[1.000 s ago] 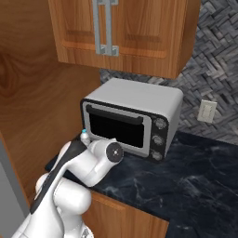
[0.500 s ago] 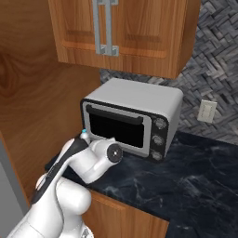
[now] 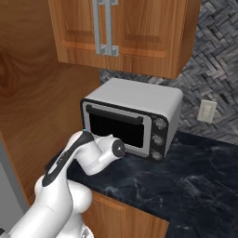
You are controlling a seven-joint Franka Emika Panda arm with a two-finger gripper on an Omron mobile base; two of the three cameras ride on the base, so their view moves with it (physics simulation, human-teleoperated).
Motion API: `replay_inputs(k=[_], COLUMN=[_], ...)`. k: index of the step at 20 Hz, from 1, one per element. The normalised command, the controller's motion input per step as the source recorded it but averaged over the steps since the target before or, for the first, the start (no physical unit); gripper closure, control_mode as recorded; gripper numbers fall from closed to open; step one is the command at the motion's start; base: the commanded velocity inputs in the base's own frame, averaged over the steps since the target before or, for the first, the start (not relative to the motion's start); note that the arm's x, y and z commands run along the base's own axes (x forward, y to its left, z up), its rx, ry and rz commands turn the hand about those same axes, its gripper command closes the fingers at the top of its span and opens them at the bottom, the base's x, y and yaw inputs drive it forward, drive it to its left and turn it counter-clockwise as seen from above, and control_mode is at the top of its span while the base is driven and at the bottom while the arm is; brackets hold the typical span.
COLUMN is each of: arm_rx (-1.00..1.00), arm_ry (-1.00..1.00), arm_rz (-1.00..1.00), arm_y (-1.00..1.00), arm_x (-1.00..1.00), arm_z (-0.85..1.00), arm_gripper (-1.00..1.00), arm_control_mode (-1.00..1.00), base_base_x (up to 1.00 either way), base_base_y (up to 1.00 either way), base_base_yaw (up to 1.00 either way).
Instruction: Take the bottled waters from the counter and place them in the freezer to freeze. Close the freezer door after placing the bottles.
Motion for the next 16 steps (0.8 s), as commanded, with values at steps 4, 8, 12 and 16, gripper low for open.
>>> replay_inputs(k=[4,8,12,16], arm_rx=[0.0,0.0,0.0,0.0], arm_ry=[-0.01,-0.01,0.0,0.0], arm_rz=[0.14,0.04,0.02,0.0], arm_y=[0.19,0.14,0.1,0.11], arm_x=[0.24,0.2,0.24,0.17], arm_z=[-0.11,-0.06,0.0,-0.03], arm_gripper=[-1.0,-1.0,-1.0,-1.0], arm_control_mode=[-1.0,-1.0,-1.0,-1.0], base_base_x=[0.0,0.0,0.0,0.0], base_base_y=[0.0,0.0,0.0,0.0], base_base_yaw=[0.0,0.0,0.0,0.0])
